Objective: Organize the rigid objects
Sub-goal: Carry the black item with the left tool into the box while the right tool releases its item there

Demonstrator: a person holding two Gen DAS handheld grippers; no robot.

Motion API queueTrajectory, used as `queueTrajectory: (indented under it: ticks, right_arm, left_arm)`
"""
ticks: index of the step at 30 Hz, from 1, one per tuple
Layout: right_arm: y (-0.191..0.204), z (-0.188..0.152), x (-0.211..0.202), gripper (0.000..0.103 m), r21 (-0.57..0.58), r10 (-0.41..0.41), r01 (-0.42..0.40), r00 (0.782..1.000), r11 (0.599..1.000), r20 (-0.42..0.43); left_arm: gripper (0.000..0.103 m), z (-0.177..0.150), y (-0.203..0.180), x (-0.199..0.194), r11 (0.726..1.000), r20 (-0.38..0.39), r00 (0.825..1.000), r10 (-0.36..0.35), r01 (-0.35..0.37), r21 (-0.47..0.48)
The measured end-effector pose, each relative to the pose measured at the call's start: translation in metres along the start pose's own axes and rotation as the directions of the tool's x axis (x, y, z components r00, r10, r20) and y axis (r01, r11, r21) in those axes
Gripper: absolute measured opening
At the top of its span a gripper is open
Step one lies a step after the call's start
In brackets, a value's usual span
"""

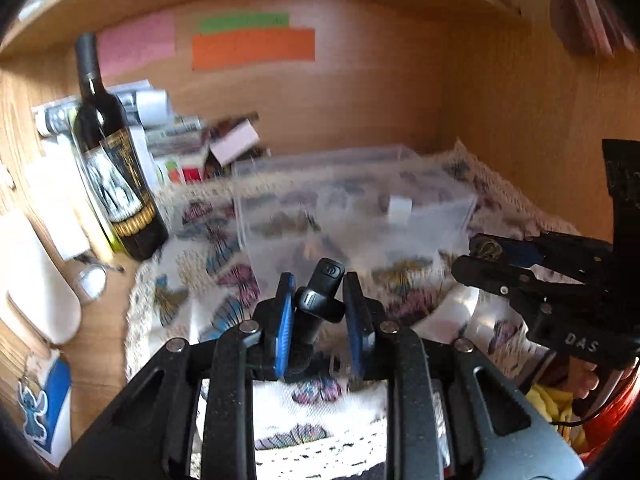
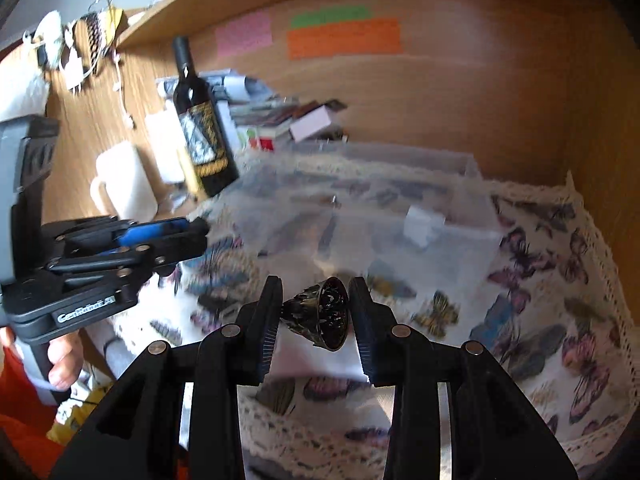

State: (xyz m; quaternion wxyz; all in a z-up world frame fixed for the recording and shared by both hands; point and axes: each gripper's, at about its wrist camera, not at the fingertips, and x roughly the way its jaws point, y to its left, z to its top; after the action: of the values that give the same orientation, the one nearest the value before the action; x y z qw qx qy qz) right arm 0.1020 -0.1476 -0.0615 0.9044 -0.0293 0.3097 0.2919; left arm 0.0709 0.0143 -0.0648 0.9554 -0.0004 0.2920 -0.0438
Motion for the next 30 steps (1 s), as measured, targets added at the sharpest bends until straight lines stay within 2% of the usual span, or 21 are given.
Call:
queueTrajectory:
  ticks: [7,16,21,30]
  right_arm:
    - [-0.003,0.038,-0.007,0.032,-0.012,-0.019,0.020,0.994,1.000,0.108]
    - [-0.006,0.078,-0.004,0.032,-0.046,-0.047,0.057,0.982,0.997,0.185]
    - [-0.013,0.092,0.013,0.032,-0.052,-0.064,0.073,0.984,0.996,0.168]
    - [-0.031,0.086,0.066,0.032,-0.031,-0.085,0.086,0.996,0.996,0.039]
  left_arm:
    - [0.024,0.030,0.009,-0.014,1.000,0.100,0.995,0.013,-0.010,-0.027]
    - [0.024,0.059,0.025,-0.006,0.998,0.146,0.989,0.036,-0.027,-0.059]
    - [0.024,0.067,0.030,0.019,0.997,0.108,0.994,0.030,-0.023,-0.068]
    - [0.024,0.059,0.030,0.087,0.996,-0.052,0.998,-0.023,0.018,-0.089]
